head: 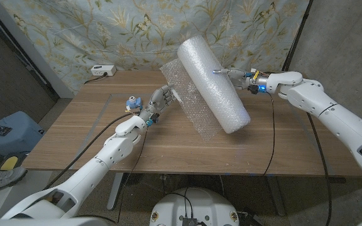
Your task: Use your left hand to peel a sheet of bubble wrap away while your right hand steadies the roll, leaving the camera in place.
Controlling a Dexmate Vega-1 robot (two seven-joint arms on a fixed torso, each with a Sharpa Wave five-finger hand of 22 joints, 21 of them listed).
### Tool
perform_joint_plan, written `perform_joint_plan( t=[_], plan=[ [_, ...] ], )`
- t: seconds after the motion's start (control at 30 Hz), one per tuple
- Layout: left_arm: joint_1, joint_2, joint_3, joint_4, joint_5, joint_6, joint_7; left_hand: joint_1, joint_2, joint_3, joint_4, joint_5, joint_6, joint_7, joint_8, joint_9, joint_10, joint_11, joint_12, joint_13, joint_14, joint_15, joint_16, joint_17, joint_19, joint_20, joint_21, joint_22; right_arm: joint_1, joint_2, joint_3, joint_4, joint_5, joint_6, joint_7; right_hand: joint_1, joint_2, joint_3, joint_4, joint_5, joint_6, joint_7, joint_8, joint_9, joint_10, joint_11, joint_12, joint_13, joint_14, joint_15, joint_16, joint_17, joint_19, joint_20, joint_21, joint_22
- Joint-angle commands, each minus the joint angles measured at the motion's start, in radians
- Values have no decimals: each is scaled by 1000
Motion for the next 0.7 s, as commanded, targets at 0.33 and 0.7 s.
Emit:
perform_joint_plan(
  t=[0.33,0.7],
  plan=[
    [-22,-54,9,6,-58,68,-2,62,-18,-17,0,-5,56,10,9,5,64,1,14,7,82,3,17,4,101,12,22,9,-14,45,-6,2,52,-3,-26,9,7,-8,-5,-5,4,2,-3,2,10,-1,9,5,13,-64,9,5,15,-1,5,2],
    [8,-42,0,-106,-120,158,46,167,-42,-40,1,1,126,57,12,7,191,8,49,20,267,-10,53,11,252,7,64,13,-28,47,-8,-10,59,-4,-40,14,9,-11,-6,-5,7,1,-5,2,12,4,11,8,13,-67,10,5,17,-2,5,2]
  ],
)
